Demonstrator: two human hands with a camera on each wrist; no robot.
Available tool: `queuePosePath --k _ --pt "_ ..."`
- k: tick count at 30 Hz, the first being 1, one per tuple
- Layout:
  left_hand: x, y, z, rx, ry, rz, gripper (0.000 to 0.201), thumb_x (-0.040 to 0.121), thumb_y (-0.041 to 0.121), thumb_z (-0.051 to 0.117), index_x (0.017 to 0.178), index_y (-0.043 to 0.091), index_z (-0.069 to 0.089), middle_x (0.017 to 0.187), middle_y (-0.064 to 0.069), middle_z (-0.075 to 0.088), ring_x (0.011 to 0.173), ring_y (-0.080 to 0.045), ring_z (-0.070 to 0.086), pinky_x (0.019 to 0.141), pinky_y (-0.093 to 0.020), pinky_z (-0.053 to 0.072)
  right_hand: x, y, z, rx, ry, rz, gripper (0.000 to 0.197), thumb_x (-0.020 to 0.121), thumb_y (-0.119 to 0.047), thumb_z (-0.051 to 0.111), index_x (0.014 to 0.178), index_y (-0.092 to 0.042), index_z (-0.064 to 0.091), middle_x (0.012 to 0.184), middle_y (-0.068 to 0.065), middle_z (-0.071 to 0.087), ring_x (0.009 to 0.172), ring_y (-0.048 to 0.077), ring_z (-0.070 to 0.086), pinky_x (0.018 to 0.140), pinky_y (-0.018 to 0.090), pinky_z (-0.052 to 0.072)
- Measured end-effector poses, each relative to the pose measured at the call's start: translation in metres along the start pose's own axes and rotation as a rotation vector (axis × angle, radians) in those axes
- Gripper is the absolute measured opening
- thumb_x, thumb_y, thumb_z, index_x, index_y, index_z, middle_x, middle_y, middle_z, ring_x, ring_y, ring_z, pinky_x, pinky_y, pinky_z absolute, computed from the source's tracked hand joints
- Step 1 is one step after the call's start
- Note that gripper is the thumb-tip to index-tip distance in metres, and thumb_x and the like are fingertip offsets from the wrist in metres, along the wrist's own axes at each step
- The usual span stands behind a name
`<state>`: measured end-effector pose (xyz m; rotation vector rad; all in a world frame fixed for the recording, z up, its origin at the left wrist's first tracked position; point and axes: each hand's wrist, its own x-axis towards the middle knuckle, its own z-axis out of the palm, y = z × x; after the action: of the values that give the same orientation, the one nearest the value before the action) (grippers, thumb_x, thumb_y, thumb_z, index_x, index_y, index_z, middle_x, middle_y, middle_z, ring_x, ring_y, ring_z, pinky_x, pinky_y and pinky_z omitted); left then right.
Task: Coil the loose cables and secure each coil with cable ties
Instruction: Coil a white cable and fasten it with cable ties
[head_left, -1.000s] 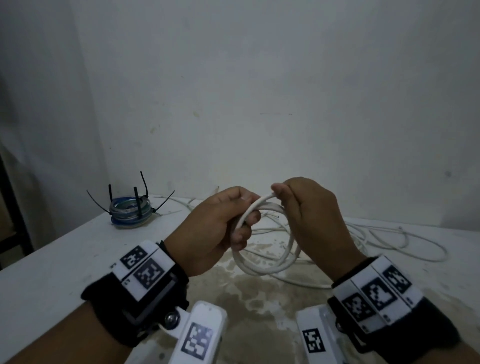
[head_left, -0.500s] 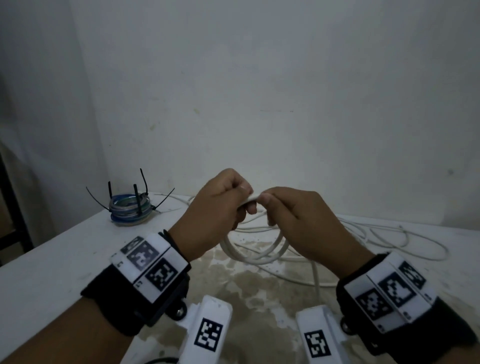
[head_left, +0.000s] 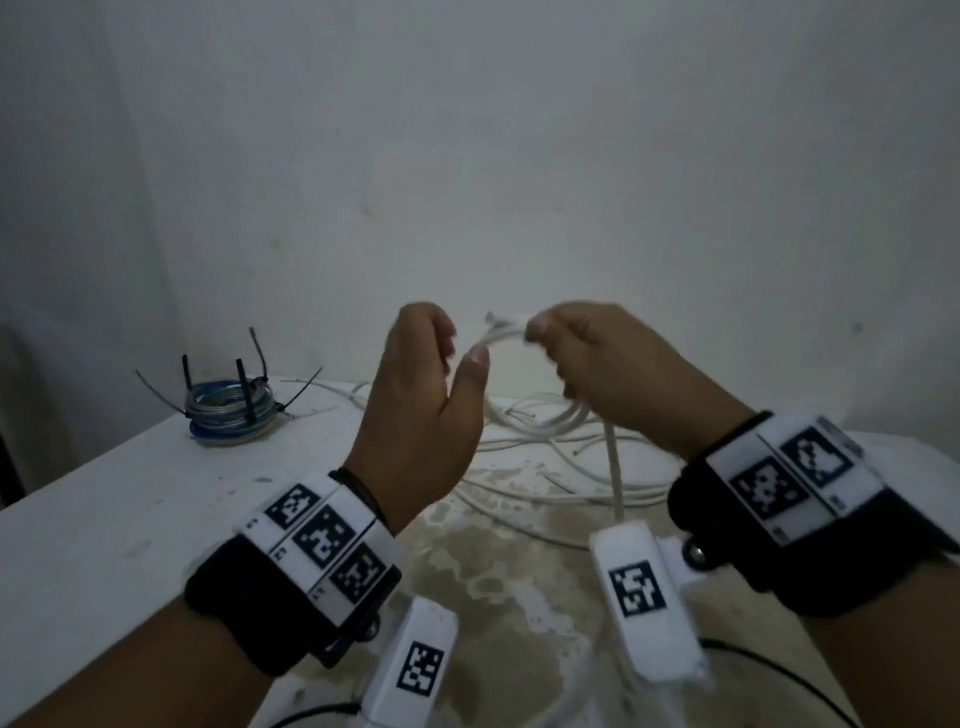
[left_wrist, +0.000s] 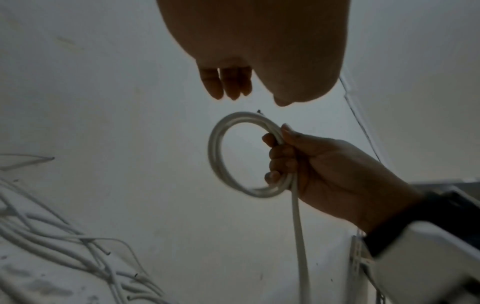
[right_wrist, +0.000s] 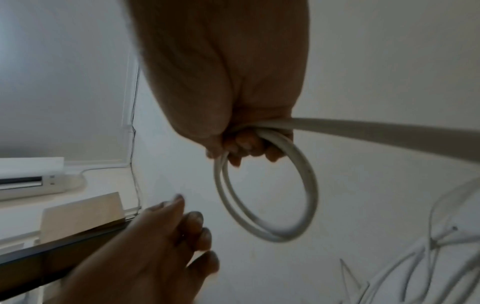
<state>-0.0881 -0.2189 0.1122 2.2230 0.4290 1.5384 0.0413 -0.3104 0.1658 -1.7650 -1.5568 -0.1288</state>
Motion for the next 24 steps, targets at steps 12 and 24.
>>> queuePosePath --k 12,24 --pt "-0.021 0.029 0.064 -1.080 -0.432 -1.311 0.044 0.105 0.031 0.026 0.116 -0.008 0.042 0.108 -0.028 0.063 0.074 -0.030 0.065 0.058 -0.038 0.053 0.005 0.027 -0.015 0.388 0.594 0.239 0.033 0.101 -0.030 0.037 0.077 -0.014 0.053 0.064 0.000 0.047 0.061 0.023 0.056 0.070 0.048 0.054" --pt "0.011 -0.005 0.069 -1.020 0.203 -0.932 0.016 0.103 0.008 0.035 0.112 0.009 0.048 0.067 -0.006 0.044 0.056 -0.017 0.048 0.057 -0.034 0.058 -0.046 0.064 0.005 1.146 0.473 0.373 0.026 0.102 -0.022 0.039 0.089 -0.008 0.056 0.060 -0.002 0.037 0.046 0.008 0.037 0.053 0.028 0.040"
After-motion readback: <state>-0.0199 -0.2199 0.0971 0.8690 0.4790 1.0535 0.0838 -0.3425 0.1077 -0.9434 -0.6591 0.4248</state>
